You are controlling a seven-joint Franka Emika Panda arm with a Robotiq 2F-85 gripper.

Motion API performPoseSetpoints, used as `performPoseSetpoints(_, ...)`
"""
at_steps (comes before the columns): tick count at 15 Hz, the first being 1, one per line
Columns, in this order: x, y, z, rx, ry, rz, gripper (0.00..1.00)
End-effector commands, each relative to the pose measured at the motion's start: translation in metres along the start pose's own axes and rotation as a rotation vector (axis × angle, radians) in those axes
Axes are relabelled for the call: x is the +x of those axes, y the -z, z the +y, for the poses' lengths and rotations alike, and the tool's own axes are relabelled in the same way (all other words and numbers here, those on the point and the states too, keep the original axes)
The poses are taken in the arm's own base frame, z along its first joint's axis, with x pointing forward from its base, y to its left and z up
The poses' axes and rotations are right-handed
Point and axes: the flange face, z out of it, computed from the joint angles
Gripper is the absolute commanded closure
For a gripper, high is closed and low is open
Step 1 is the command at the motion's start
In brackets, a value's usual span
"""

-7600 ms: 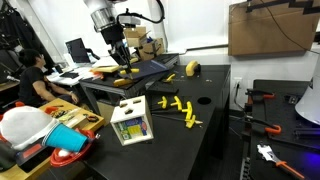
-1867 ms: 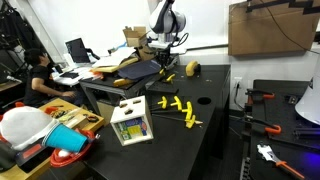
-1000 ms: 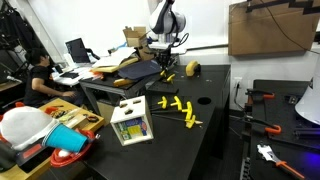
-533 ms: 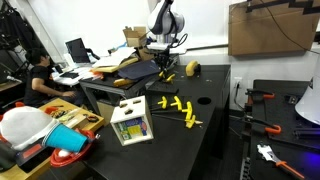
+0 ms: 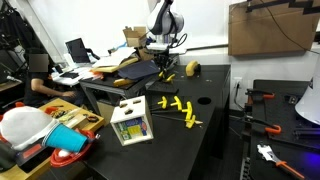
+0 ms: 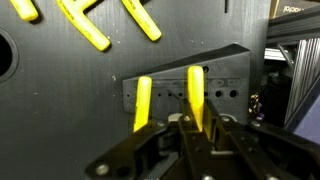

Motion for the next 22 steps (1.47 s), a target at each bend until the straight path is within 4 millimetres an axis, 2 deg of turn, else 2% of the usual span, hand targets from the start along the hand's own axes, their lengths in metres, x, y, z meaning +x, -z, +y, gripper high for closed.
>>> performPoseSetpoints(1, -0.004, 0.012, 0.001, 0.011, 0.001, 0.02, 0.96)
performPoseSetpoints(7, -0.003, 0.017, -0.001, 0.015, 0.006, 0.026, 0.96)
performPoseSetpoints(22, 0.003, 0.006, -0.002, -0.002, 0.0, 0.028, 0.96)
